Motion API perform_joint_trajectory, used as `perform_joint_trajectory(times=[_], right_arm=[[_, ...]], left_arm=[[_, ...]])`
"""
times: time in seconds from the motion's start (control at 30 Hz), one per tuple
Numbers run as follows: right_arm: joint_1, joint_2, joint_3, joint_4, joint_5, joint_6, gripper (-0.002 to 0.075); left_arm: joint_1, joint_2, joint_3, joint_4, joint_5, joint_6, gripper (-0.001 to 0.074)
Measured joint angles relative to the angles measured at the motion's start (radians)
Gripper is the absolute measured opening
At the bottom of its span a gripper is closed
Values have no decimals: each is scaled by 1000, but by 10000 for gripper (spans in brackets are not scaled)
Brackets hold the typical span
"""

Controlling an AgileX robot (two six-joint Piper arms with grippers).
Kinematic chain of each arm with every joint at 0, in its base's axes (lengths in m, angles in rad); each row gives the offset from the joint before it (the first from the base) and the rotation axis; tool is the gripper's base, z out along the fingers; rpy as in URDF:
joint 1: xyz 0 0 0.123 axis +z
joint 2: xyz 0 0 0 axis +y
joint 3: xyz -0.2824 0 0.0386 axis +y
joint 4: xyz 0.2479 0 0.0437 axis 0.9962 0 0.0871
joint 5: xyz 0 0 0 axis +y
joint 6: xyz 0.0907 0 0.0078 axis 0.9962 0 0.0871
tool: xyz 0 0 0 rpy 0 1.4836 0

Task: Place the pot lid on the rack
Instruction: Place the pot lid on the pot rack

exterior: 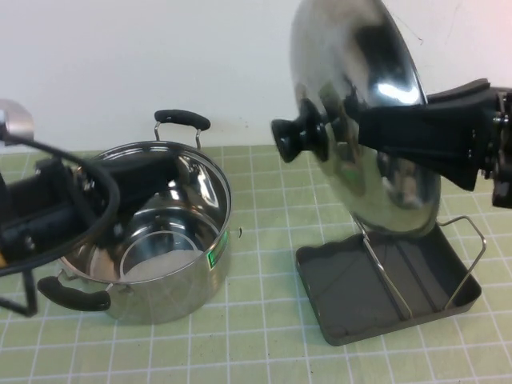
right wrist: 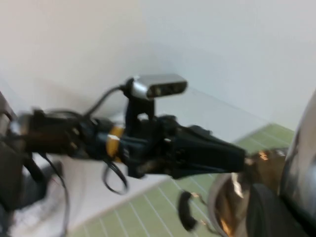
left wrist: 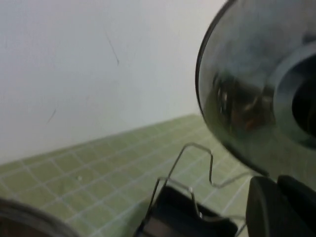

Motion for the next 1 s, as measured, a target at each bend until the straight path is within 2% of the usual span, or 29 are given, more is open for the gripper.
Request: perform_joint_trajectory(times=[0.17,0.27,0.73,1.0], right_arm=[[0,2,-20,-268,-64,153,31],[0,23,-9,-351,-95,194,31],[-2,199,4,-384,-153,204,41],[-2,203,4,-470,-166,204,161]], left_arm=[[64,-26,0,237,-7,-92,3],[66,-33,0,302,-14,-112,2],[66,-33,0,354,-18,-117,2],[66,-52,0,373,-18,-128,1]])
